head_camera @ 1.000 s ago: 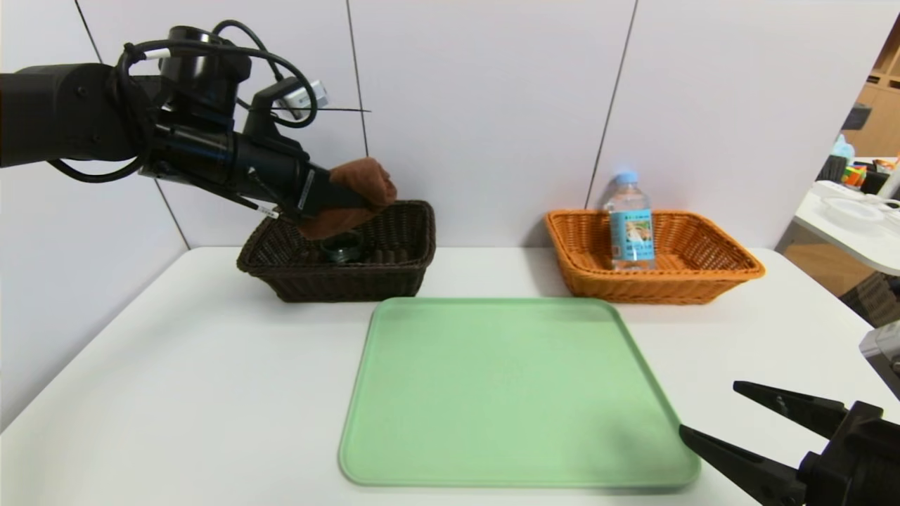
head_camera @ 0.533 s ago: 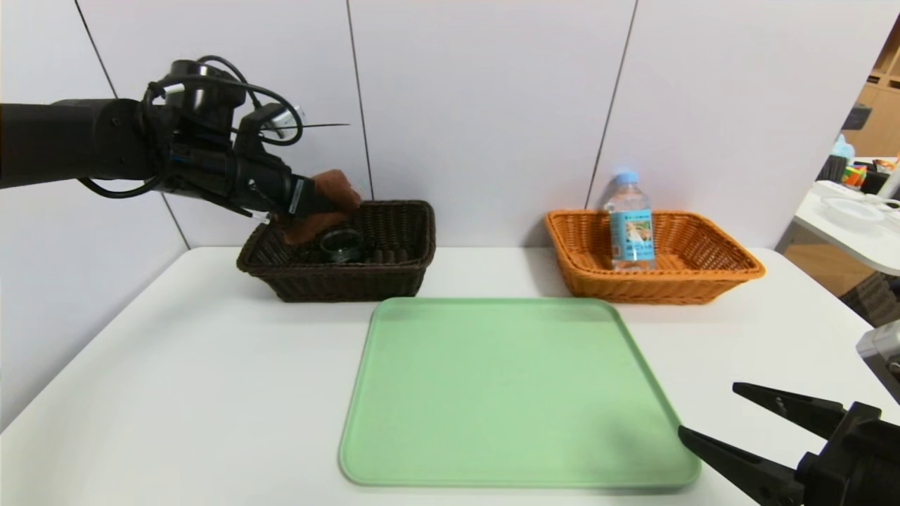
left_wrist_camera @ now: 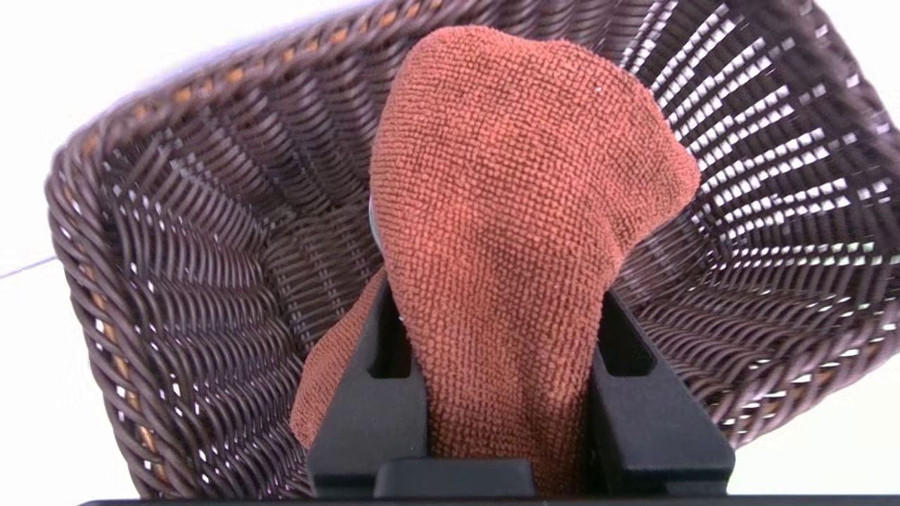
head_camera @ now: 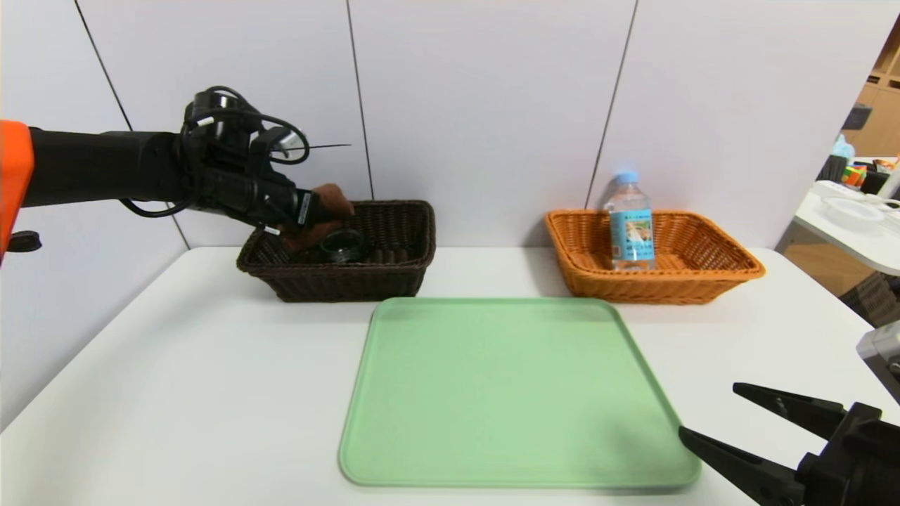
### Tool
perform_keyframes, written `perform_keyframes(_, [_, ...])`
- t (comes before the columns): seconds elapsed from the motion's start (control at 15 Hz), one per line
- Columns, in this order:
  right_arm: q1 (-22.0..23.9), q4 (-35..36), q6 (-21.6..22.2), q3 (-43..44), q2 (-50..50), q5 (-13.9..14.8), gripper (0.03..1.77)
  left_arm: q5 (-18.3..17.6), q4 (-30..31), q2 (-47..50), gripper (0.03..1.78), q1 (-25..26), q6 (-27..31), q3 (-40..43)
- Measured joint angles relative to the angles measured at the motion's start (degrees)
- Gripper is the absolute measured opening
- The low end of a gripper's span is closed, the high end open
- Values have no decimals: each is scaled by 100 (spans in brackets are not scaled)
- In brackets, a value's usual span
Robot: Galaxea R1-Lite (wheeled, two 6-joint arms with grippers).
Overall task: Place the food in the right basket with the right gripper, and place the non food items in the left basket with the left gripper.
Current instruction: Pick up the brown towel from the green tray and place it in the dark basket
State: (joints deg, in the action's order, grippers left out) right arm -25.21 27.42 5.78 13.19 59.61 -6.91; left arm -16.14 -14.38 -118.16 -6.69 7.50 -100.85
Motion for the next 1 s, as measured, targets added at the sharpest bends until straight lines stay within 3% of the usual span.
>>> perform_keyframes(0.2, [0,0,0,0,0,5,170,-41,102,-17,53,-155,-17,9])
perform_keyframes(0.53, [5,-5,-9,-10,-20,17,170,-52,872,-210,53,-667,-389,-35])
perform_keyframes(1.0, [11,4,-11,-38,-13,5,170,-30,1092,-568,53,-1083,-552,-28])
